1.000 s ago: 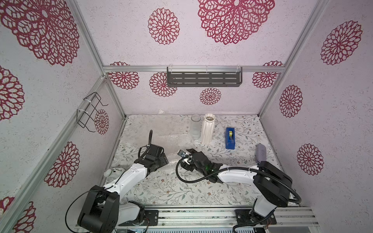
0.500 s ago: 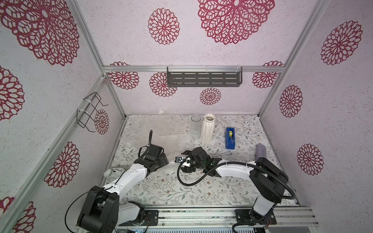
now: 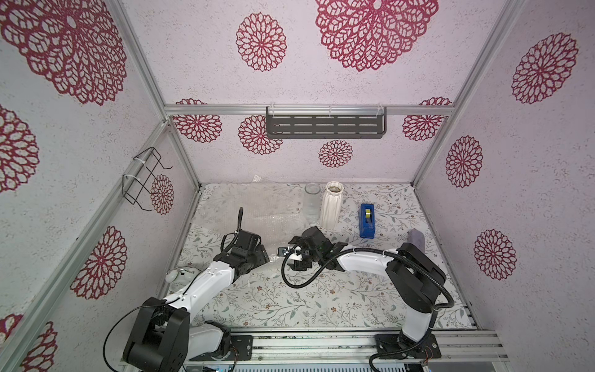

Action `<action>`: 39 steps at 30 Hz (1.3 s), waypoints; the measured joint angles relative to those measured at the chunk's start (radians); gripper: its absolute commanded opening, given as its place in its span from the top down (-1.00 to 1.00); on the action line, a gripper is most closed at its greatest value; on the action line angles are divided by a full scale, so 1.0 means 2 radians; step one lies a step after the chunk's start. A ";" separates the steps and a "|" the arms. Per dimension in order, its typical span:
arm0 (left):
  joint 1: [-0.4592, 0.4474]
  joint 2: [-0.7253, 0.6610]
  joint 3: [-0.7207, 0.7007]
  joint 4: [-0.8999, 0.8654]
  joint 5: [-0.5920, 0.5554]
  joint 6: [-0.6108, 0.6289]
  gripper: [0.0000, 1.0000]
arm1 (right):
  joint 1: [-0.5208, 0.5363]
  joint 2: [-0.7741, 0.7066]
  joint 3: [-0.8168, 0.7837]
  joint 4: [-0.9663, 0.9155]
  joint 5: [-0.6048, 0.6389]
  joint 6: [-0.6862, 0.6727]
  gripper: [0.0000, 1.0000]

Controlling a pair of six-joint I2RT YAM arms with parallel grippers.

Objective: Wrap vases in bubble wrap
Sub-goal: Wrap the vase in bubble wrap.

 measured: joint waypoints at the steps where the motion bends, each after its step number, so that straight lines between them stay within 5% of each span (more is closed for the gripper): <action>1: 0.001 0.002 0.002 0.000 -0.001 0.001 -0.59 | -0.001 0.002 0.003 -0.001 0.000 -0.002 -0.67; 39: 0.034 0.080 0.040 0.022 0.004 0.031 -0.60 | -0.008 0.030 0.067 -0.098 0.002 -0.027 -0.68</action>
